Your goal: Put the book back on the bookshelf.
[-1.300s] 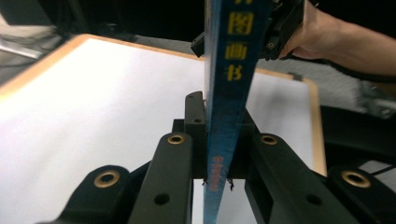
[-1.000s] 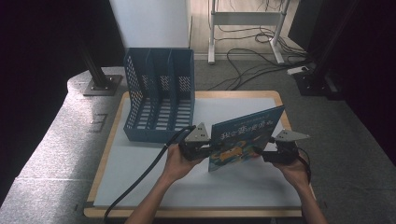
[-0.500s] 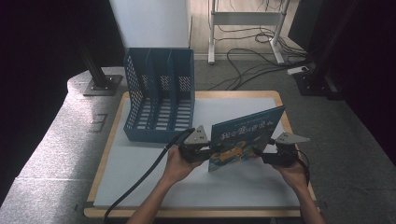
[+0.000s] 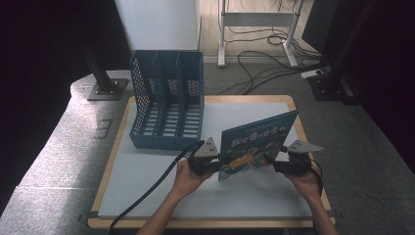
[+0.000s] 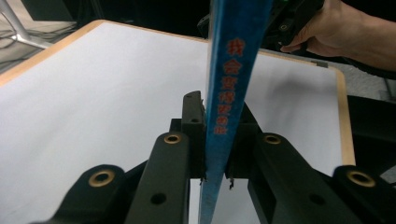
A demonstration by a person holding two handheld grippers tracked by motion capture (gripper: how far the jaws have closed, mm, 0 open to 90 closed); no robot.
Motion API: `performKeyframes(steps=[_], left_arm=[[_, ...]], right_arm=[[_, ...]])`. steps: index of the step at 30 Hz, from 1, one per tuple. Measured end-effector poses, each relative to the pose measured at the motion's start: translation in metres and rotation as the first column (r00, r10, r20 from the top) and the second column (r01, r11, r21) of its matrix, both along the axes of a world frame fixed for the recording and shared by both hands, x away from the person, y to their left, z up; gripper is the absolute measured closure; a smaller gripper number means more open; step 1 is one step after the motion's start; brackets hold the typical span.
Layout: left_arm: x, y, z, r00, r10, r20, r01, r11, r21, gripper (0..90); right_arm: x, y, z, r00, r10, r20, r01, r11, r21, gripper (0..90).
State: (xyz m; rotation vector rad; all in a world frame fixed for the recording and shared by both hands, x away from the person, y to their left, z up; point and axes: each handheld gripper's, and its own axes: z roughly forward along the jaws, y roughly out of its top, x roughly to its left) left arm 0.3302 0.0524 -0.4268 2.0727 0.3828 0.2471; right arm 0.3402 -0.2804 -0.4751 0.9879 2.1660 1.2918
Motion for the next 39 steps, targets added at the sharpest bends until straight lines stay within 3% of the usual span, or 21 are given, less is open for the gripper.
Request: performKeyframes(steps=[3, 8, 39], left_arm=[[-0.003, -0.001, 0.0, 0.9999, 0.008, 0.011, -0.008, 0.9999, 0.007, 82.2], [0.0, 0.004, 0.0, 0.9998, 0.018, -0.009, -0.018, 0.9998, -0.013, 82.1], [-0.007, 0.058, 0.032, 0.9933, 0.112, 0.031, -0.11, 0.993, -0.042, 82.3]], right_arm=[[0.0, 0.001, 0.0, 0.9999, 0.003, 0.013, -0.003, 1.0, -0.01, 31.4], [0.0, 0.005, 0.002, 0.999, -0.001, 0.045, 0.002, 1.0, -0.021, 31.5], [0.029, 0.059, 0.029, 0.9931, 0.097, 0.065, -0.098, 0.995, 0.004, 31.4]])
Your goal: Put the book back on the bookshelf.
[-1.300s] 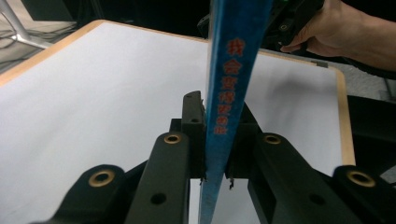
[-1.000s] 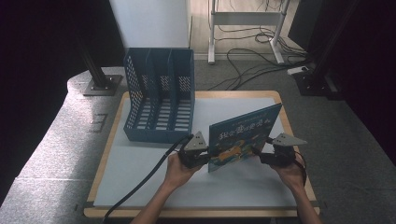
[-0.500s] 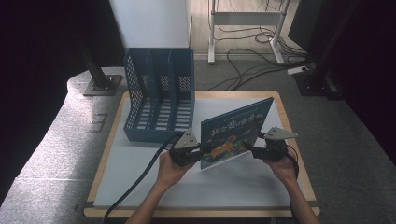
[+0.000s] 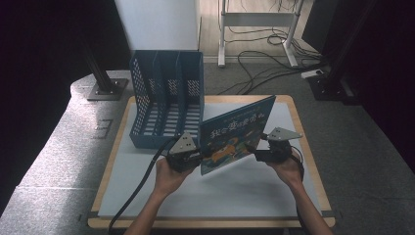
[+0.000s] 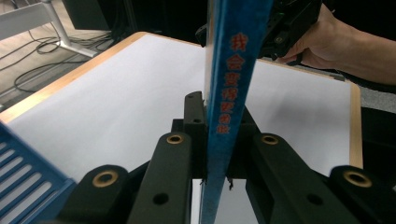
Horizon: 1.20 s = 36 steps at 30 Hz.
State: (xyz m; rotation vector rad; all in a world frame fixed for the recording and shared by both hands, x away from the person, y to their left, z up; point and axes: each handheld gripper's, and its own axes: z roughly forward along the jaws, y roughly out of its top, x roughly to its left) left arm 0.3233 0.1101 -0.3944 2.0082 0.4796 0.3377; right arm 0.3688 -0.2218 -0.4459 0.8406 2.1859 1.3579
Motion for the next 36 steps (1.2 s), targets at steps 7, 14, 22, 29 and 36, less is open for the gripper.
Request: performKeyframes(steps=[7, 14, 22, 29, 36], left_arm=[[0.001, 0.015, 0.008, 0.9996, 0.027, 0.0, -0.027, 0.9996, -0.011, 82.3], [0.006, 0.034, 0.018, 0.9985, 0.05, -0.02, -0.051, 0.9981, -0.034, 82.3], [0.01, 0.052, 0.028, 0.9972, 0.071, -0.024, -0.072, 0.9962, -0.049, 82.4], [0.012, 0.068, 0.038, 0.9956, 0.092, -0.014, -0.093, 0.9946, -0.047, 82.5], [0.016, 0.083, 0.045, 0.9933, 0.115, -0.01, -0.116, 0.9919, -0.054, 82.4]], right_arm=[[0.009, 0.017, 0.01, 0.9996, 0.025, 0.014, -0.025, 1.0, -0.003, 31.3], [0.019, 0.034, 0.019, 0.9987, 0.048, 0.018, -0.048, 0.999, 0.01, 31.3], [0.031, 0.052, 0.028, 0.997, 0.076, 0.016, -0.076, 0.996, 0.035, 31.3], [0.041, 0.07, 0.038, 0.995, 0.096, 0.027, -0.097, 0.995, 0.034, 31.3], [0.051, 0.086, 0.047, 0.9935, 0.11, 0.032, -0.111, 0.993, 0.03, 31.3]])
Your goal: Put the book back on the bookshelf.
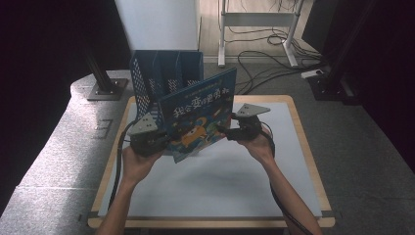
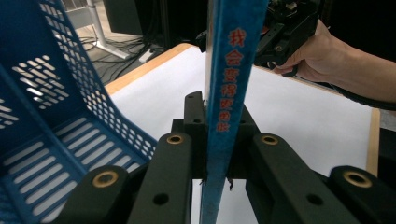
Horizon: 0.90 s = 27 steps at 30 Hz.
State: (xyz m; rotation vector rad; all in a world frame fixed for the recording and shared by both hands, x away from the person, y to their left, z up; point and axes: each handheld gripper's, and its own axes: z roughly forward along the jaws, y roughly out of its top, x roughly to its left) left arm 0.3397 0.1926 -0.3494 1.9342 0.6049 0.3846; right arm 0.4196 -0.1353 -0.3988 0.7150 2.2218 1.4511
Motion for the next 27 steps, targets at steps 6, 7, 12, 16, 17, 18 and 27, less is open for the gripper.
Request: performKeyframes(steps=[6, 7, 12, 16, 17, 18, 27], left_arm=[[0.004, 0.009, 0.006, 0.9997, 0.017, 0.017, -0.017, 0.9998, 0.01, 82.4], [0.004, 0.011, 0.007, 0.9996, 0.02, 0.019, -0.02, 0.9997, 0.012, 82.4], [0.007, 0.016, 0.009, 0.9991, 0.032, 0.028, -0.032, 0.9994, 0.015, 82.4], [0.011, 0.021, 0.009, 0.9987, 0.04, 0.032, -0.04, 0.999, 0.018, 82.3], [0.011, 0.022, 0.009, 0.9986, 0.041, 0.033, -0.042, 0.9989, 0.022, 82.3], [0.012, 0.023, 0.008, 0.9984, 0.045, 0.034, -0.046, 0.9987, 0.021, 82.3], [0.015, 0.028, 0.004, 0.9969, 0.073, 0.029, -0.074, 0.997, 0.021, 82.1]], right_arm=[[0.01, 0.013, 0.006, 0.9999, 0.013, 0.009, -0.013, 1.0, 0.002, 31.2], [0.011, 0.014, 0.007, 0.9999, 0.011, 0.008, -0.011, 1.0, 0.002, 31.2], [0.018, 0.022, 0.009, 0.9997, 0.021, 0.013, -0.021, 1.0, -0.001, 31.1], [0.024, 0.029, 0.01, 0.9997, 0.021, 0.014, -0.021, 1.0, 0.0, 31.1], [0.025, 0.03, 0.01, 0.9997, 0.022, 0.012, -0.022, 1.0, 0.001, 31.1], [0.026, 0.031, 0.01, 0.9997, 0.023, 0.013, -0.023, 1.0, 0.0, 31.1], [0.035, 0.04, 0.005, 0.9995, 0.029, 0.016, -0.029, 1.0, -0.001, 30.5]])
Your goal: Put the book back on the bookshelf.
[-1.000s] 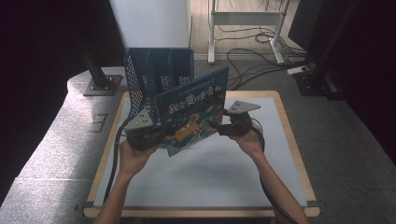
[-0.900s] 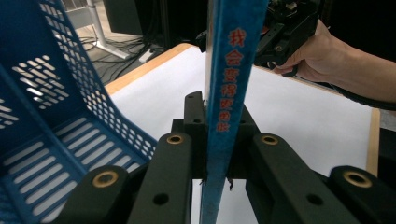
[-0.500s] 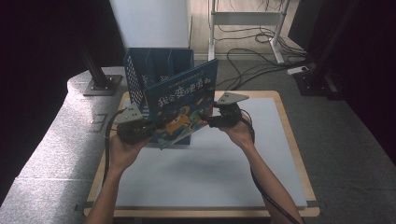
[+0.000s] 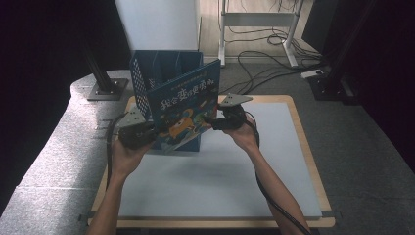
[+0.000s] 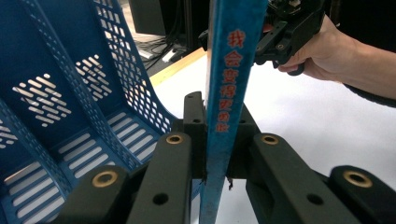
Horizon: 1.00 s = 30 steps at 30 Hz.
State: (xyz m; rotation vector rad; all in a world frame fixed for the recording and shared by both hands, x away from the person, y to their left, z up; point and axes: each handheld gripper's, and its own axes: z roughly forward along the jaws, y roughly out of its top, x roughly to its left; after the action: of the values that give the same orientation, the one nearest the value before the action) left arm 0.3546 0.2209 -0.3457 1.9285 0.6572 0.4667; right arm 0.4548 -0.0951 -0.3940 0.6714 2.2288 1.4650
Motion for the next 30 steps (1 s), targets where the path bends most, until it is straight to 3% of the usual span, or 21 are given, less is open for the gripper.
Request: performKeyframes(steps=[6, 11, 13, 16, 17, 20, 23, 30], left_arm=[[-0.003, -0.004, 0.001, 0.9995, 0.032, 0.001, -0.032, 0.9995, 0.001, 82.4], [-0.005, -0.004, 0.0, 0.9984, 0.057, 0.009, -0.057, 0.9982, 0.018, 82.7], [-0.005, -0.002, -0.001, 0.998, 0.063, 0.003, -0.063, 0.998, 0.009, 82.6], [-0.005, 0.001, -0.001, 0.9971, 0.076, -0.001, -0.076, 0.9971, -0.001, 82.6], [-0.005, 0.002, -0.001, 0.997, 0.078, -0.001, -0.078, 0.997, -0.002, 82.6], [-0.004, 0.002, -0.001, 0.997, 0.077, -0.004, -0.077, 0.997, -0.01, 82.6], [-0.005, 0.0, -0.001, 0.9973, 0.074, 0.0, -0.074, 0.9972, -0.008, 82.6], [-0.005, -0.001, 0.0, 0.9941, 0.108, -0.011, -0.108, 0.9941, -0.005, 81.8]], right_arm=[[0.005, 0.001, -0.001, 0.9993, -0.012, -0.036, 0.012, 1.0, 0.01, 30.0], [0.0, 0.001, -0.007, 0.998, -0.062, -0.014, 0.061, 0.998, -0.026, 30.9], [-0.002, -0.002, -0.011, 0.9954, -0.094, -0.021, 0.094, 0.996, -0.005, 37.8], [-0.006, -0.006, -0.018, 0.9927, -0.116, -0.033, 0.118, 0.992, 0.049, 55.4], [-0.008, -0.006, -0.021, 0.9943, -0.099, -0.038, 0.102, 0.993, 0.061, 60.3], [-0.008, 0.002, -0.029, 0.9971, -0.047, -0.06, 0.05, 0.998, 0.046, 64.2], [-0.007, 0.014, -0.034, 0.9974, -0.038, -0.062, 0.039, 0.999, 0.02, 67.6], [0.002, 0.029, -0.036, 0.9942, -0.071, -0.082, 0.073, 0.997, 0.032, 71.1]])
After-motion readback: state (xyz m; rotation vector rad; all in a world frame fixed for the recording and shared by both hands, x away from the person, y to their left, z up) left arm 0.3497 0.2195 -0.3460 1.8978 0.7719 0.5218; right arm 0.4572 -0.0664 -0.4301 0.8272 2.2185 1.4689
